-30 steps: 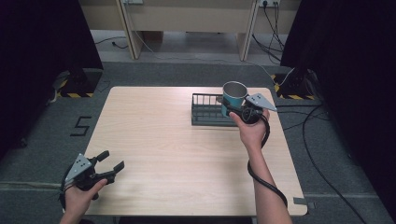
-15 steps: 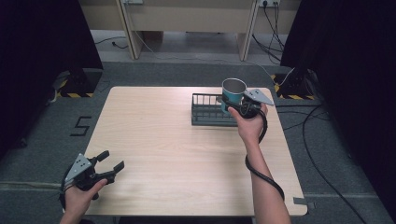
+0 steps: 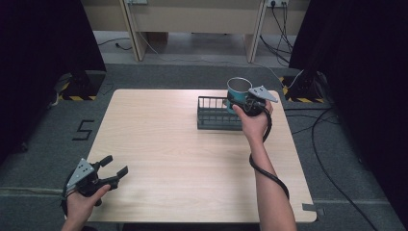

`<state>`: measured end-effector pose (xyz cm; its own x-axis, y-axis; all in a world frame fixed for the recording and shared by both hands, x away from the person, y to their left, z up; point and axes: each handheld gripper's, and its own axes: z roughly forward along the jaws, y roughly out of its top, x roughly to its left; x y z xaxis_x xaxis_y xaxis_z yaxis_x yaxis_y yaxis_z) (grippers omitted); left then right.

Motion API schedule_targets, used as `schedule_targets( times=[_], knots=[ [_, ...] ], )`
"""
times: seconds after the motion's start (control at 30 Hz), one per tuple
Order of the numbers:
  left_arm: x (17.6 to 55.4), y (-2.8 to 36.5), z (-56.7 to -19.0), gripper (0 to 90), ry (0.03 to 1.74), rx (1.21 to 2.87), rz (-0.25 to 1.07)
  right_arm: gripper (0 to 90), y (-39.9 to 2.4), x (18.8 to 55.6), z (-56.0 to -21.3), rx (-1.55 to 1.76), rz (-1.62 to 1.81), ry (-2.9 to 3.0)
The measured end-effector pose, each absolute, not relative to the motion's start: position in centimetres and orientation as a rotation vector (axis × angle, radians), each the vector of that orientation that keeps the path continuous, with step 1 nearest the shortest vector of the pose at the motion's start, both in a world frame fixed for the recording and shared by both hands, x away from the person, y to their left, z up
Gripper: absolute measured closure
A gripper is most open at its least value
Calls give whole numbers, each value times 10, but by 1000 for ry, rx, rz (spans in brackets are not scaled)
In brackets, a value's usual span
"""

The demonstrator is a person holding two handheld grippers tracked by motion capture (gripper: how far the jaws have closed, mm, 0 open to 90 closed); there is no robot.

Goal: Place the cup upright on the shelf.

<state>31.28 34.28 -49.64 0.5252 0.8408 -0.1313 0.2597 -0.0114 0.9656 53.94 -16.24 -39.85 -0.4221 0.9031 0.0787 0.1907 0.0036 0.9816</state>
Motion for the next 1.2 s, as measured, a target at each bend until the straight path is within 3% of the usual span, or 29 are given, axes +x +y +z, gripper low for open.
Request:
schedule_targets(
  times=[1.2],
  knots=[
    [313, 343, -496, 166, 973, 1559, 599, 159, -140, 565, -425, 1252, 1327, 1731]
  ],
)
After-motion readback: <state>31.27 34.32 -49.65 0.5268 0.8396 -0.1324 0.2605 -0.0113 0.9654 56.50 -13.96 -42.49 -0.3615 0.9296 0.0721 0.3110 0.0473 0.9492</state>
